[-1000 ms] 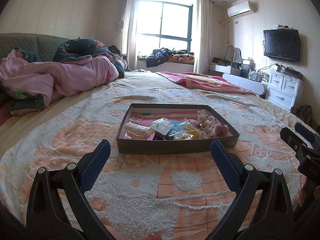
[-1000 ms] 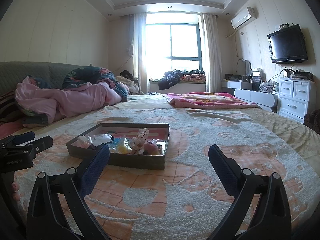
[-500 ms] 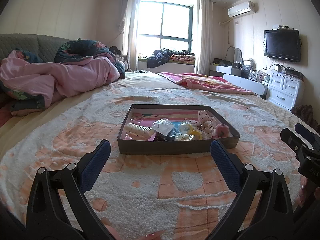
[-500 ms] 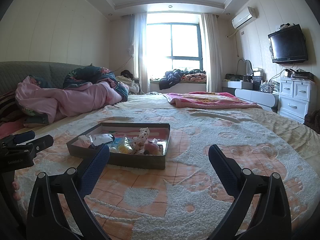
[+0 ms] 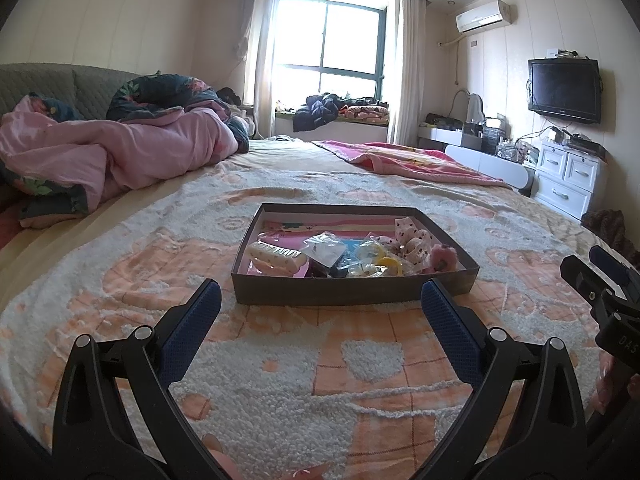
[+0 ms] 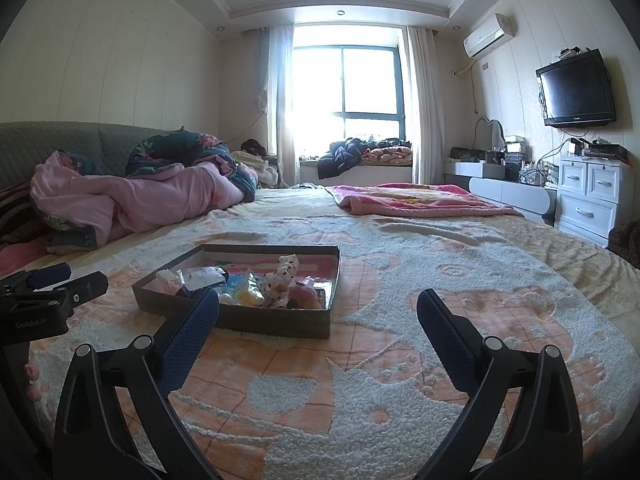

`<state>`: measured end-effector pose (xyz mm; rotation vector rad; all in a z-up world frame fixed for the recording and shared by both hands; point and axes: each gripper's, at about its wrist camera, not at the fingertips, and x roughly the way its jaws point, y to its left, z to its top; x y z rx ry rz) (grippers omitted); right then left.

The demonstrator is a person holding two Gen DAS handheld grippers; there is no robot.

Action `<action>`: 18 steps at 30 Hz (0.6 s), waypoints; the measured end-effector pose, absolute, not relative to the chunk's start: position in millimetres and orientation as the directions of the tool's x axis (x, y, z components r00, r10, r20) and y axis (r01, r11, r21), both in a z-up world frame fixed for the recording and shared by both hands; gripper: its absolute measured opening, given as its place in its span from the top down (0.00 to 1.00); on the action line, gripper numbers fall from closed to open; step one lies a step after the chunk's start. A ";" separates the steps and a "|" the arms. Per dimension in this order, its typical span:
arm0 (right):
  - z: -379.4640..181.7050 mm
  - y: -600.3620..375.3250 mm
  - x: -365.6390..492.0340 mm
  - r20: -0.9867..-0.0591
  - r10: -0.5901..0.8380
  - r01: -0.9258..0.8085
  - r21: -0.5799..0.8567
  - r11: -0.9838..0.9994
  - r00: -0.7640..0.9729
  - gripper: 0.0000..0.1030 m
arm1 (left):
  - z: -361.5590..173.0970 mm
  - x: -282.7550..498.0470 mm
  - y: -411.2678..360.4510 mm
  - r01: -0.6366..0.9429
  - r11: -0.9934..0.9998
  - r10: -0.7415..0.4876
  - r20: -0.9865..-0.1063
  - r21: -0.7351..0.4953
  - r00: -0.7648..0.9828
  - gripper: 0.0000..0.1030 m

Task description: Organize jewelry

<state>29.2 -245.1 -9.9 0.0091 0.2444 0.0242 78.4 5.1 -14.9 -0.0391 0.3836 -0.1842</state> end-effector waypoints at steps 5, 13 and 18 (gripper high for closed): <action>-9.7 -245.1 29.1 -0.240 0.025 -0.022 0.013 1.000 0.970 0.06 | -15.3 77.6 1.6 0.168 0.984 -0.178 -0.372 -0.060 0.911 0.11; -12.3 -249.5 32.3 -0.254 0.022 -0.015 0.029 0.999 0.967 0.06 | -16.6 82.6 6.8 0.148 0.985 -0.172 -0.393 -0.091 0.903 0.11; -17.1 -290.9 64.7 -0.358 -0.028 0.079 0.131 0.988 0.933 0.06 | -25.6 112.9 46.2 0.003 0.982 -0.098 -0.499 -0.188 0.861 0.11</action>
